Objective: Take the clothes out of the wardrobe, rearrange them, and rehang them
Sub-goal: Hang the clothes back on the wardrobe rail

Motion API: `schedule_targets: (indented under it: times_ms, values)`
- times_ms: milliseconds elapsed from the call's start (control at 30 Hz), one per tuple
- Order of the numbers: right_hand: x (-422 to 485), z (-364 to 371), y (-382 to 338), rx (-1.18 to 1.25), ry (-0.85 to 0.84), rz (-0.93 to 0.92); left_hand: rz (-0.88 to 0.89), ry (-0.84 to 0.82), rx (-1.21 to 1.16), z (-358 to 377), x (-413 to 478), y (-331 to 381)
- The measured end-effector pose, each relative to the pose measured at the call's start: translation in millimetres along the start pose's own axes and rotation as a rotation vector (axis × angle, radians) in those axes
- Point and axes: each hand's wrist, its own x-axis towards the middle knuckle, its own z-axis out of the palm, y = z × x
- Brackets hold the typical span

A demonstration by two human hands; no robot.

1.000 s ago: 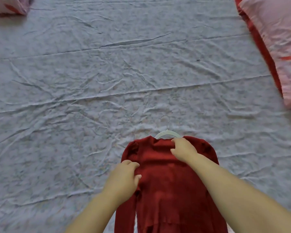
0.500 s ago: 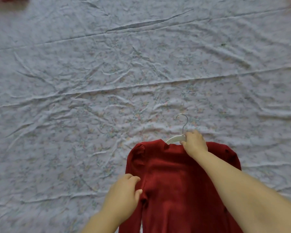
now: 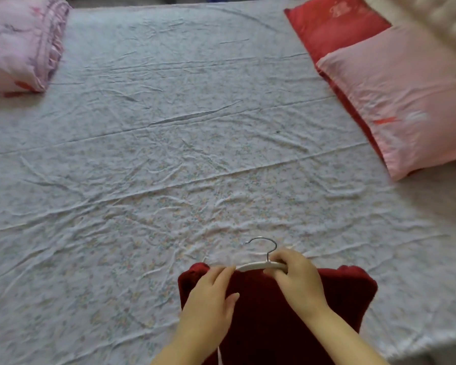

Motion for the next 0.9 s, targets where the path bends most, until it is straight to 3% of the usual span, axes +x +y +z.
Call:
schedule_targets:
  times_ms: [233, 567, 900]
  values:
    - [-150.2, -20.6, -67.3, 0.052, 0.334, 0.078, 0.489, 0.065, -0.033, -28.1, -67.0, 24.9]
    - [-389.5, 0.4, -121.9, 0.058, 0.883, 0.308, 0.972, -0.057, -0.172, -63.4, -216.2, 75.5]
    - [-656.5, 74.8, -116.6, -0.068, 1.457, 0.633, 1.378, -0.530, -0.281, -40.9, -443.2, 154.8]
